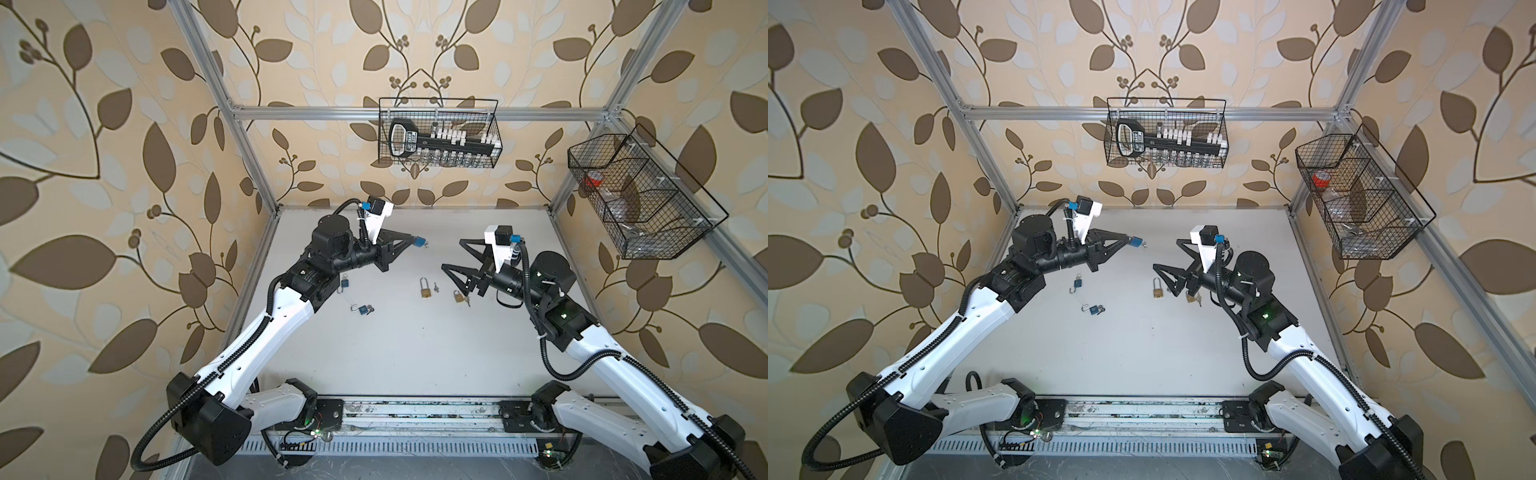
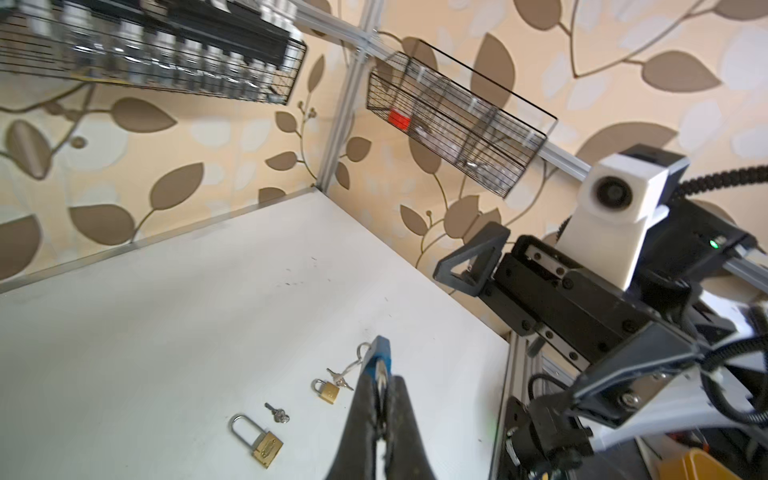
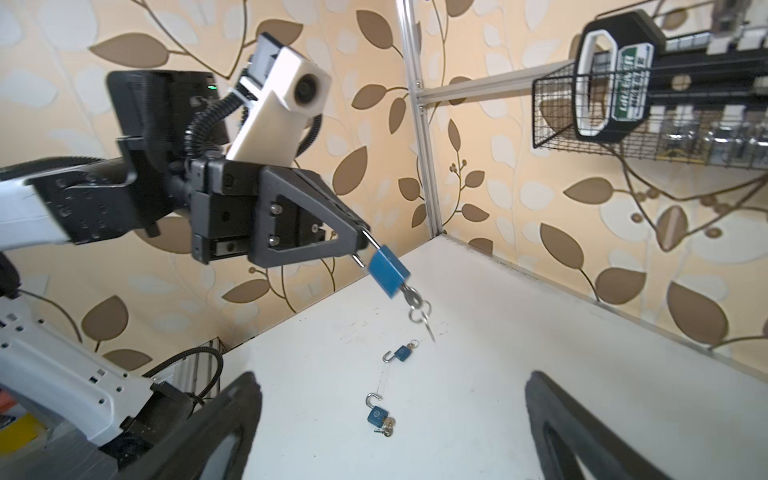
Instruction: Lock with the key
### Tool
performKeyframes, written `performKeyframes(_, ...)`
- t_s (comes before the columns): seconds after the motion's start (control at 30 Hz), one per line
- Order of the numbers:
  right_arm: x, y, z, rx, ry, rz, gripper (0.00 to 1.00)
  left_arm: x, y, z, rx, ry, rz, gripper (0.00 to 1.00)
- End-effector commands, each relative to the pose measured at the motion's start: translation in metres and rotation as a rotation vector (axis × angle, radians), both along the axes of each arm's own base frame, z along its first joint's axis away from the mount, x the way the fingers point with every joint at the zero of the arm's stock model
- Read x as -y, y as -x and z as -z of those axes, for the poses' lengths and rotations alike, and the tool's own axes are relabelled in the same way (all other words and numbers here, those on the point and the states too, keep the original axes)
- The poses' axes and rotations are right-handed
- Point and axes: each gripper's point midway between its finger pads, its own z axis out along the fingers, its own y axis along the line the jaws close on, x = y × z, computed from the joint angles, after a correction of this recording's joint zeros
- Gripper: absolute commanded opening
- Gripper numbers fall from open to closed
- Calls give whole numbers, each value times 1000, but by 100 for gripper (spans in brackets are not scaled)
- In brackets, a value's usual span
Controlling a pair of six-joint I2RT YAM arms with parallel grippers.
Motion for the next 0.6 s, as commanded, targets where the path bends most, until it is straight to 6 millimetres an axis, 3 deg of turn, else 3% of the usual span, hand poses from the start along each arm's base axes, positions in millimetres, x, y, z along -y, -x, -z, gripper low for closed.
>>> performKeyframes(0.0, 3, -4, -12, -37, -82, -48, 95, -15, 3, -25, 27, 81, -84, 0)
performKeyframes(0.13, -6, 11, -23, -1, -129, -199, 90, -19, 10, -35, 45, 136, -90, 0)
performKeyframes(0.33, -10, 26, -51, 98, -172, -280, 85, -2, 52, -62, 127, 246, 166, 0)
performKeyframes(0.57, -13, 43, -77, 186, -200, -362, 84, 7, 76, -76, 139, 319, 340, 0)
